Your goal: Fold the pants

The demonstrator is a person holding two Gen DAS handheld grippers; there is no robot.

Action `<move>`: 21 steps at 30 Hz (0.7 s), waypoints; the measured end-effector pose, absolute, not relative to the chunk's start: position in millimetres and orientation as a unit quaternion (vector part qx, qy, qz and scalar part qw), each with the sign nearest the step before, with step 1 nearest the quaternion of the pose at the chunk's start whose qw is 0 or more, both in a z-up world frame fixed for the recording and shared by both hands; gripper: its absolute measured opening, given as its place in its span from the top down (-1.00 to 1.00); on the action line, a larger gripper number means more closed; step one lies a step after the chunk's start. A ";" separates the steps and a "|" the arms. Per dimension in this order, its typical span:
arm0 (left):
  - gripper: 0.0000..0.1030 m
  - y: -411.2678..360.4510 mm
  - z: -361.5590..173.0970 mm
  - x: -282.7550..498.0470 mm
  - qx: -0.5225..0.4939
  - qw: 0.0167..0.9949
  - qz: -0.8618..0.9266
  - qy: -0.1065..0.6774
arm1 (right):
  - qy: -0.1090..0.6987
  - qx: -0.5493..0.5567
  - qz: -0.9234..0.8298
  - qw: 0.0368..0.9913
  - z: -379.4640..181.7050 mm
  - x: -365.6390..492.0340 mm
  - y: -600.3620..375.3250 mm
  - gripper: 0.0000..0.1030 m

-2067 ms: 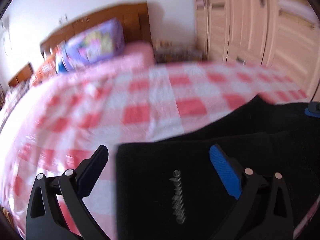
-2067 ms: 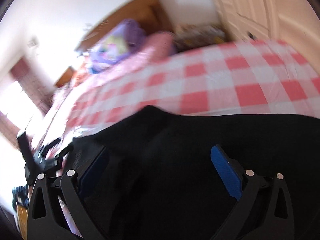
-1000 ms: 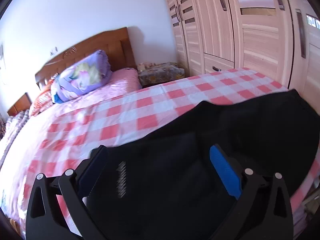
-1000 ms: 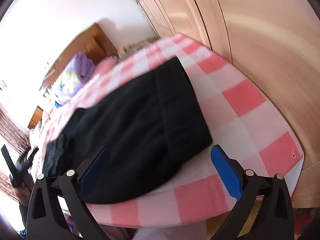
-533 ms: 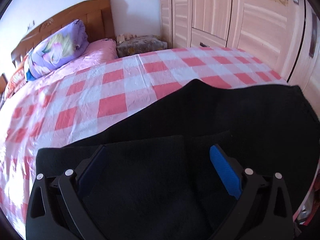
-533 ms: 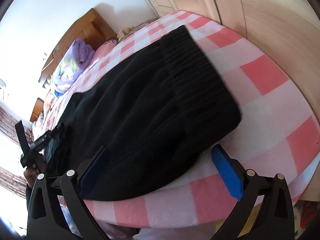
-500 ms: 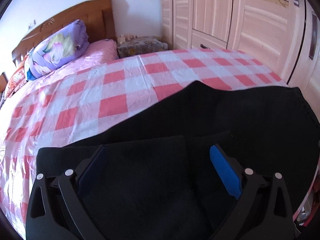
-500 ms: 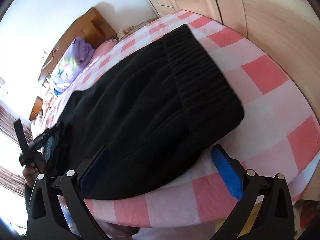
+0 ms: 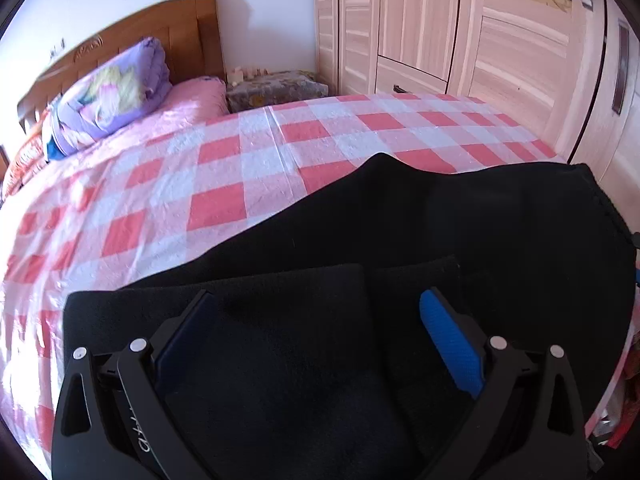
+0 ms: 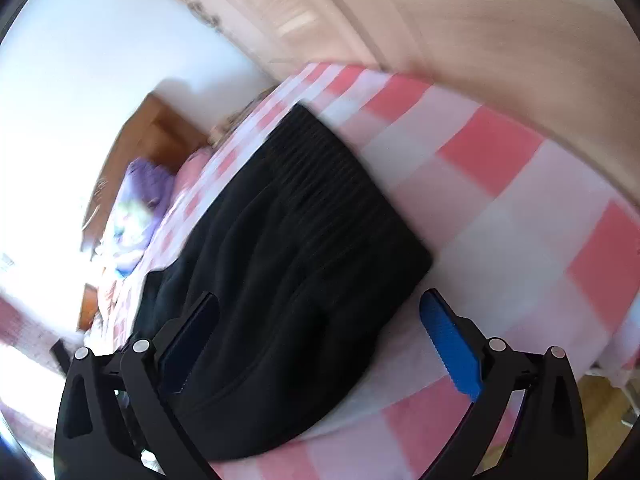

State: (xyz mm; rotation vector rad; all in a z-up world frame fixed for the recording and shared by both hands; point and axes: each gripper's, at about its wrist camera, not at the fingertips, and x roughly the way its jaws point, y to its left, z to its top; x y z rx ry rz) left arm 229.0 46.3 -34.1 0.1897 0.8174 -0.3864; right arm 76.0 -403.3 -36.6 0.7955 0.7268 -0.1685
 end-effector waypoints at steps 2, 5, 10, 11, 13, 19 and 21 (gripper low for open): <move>-0.97 47.8 -35.2 232.2 0.083 0.892 -0.191 0.402 | 0.347 0.371 -0.080 0.858 -36.5 83.9 -403.0 -0.92; -0.97 48.6 -36.2 232.6 0.077 0.891 -0.193 0.404 | 0.364 0.362 -0.065 0.856 -35.0 95.2 -397.3 -0.92; -0.97 49.6 -36.3 233.3 0.079 0.891 -0.192 0.403 | 0.346 0.402 -0.041 0.847 -48.9 86.3 -412.6 0.14; -0.97 48.9 -36.1 232.7 0.079 0.892 -0.192 0.403 | 0.328 0.408 -0.030 0.852 -51.5 83.0 -415.8 0.20; -0.97 47.9 -34.9 231.2 0.084 0.895 -0.186 0.397 | 0.304 0.390 -0.026 0.869 -45.8 75.4 -410.4 0.27; -0.97 18.6 6.5 208.4 0.050 0.885 -0.239 0.396 | 0.253 0.202 -0.041 0.945 8.5 69.0 -351.8 0.30; -0.97 -10.2 30.9 201.8 0.019 0.865 -0.295 0.406 | 0.241 0.114 -0.058 0.962 18.7 67.5 -318.7 0.30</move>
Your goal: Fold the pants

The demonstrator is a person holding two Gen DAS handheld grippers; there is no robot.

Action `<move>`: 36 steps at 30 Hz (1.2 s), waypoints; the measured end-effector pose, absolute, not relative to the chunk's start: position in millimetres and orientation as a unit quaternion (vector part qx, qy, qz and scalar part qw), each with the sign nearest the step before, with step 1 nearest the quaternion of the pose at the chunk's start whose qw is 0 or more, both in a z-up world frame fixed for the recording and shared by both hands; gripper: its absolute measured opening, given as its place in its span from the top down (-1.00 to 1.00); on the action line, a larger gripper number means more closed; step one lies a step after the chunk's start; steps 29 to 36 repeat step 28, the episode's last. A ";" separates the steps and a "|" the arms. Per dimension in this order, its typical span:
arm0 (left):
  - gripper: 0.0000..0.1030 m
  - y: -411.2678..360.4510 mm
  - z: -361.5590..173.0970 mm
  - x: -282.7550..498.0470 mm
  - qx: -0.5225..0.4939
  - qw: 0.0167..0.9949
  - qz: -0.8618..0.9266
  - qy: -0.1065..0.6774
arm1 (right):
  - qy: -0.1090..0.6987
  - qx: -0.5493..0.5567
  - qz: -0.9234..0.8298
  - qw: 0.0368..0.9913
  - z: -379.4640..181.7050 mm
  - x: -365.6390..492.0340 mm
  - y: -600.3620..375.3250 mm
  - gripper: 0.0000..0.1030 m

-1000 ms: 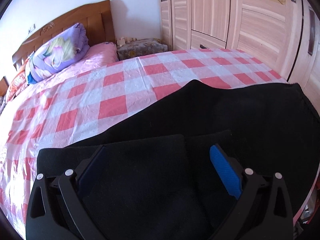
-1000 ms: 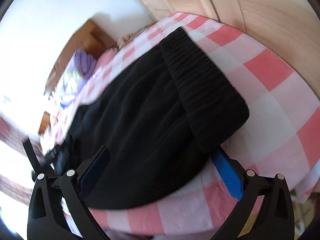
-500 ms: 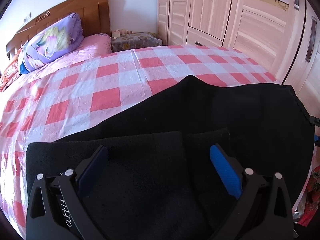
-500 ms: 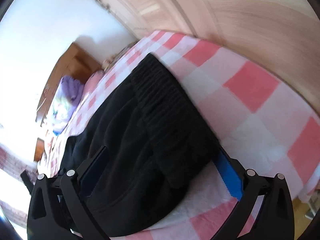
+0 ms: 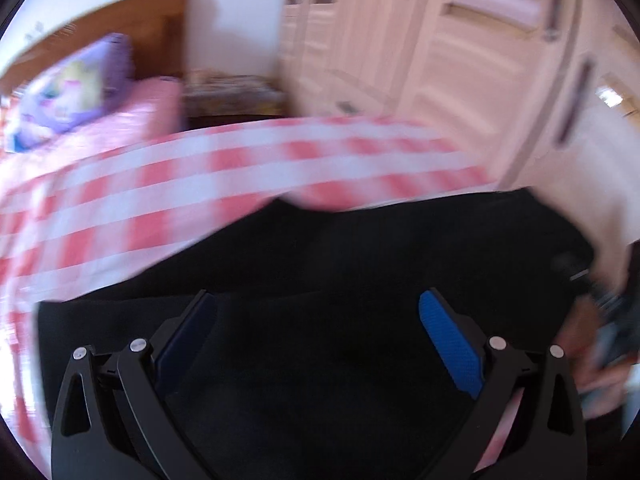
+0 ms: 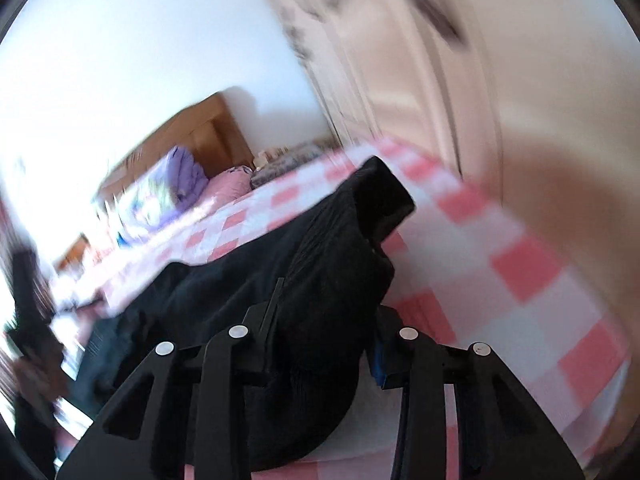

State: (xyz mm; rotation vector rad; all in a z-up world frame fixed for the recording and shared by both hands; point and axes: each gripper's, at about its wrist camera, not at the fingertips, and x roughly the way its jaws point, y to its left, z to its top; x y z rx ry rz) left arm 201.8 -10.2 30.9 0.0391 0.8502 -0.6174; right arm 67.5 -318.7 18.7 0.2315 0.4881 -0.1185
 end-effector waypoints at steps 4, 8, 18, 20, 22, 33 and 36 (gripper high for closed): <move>-0.97 -79.7 60.8 217.7 -0.039 0.784 -0.394 0.478 | 0.224 -0.046 -0.106 0.968 17.8 69.8 -262.8 0.31; -0.97 -181.0 87.7 217.9 0.072 0.762 -0.397 0.506 | 0.213 -0.103 -0.128 0.963 11.4 67.6 -242.4 0.31; -0.86 -330.9 10.7 178.6 0.431 0.686 -0.276 0.517 | 0.201 -0.142 -0.135 0.960 7.4 49.1 -231.7 0.30; -0.51 -330.2 -6.1 185.8 0.449 0.666 -0.265 0.534 | 0.205 -0.135 -0.129 0.961 8.1 46.3 -233.5 0.24; 0.24 -326.5 -16.2 189.4 0.465 0.657 -0.261 0.533 | 0.200 -0.118 -0.117 0.966 10.7 38.7 -237.2 0.05; 0.57 -304.1 -4.0 203.0 0.394 0.685 -0.299 0.535 | 0.254 -0.026 -0.082 0.963 -3.5 21.5 -261.1 -0.76; 0.57 -304.1 -4.0 203.0 0.394 0.685 -0.299 0.535 | 0.254 -0.026 -0.082 0.963 -3.5 21.5 -261.1 -0.76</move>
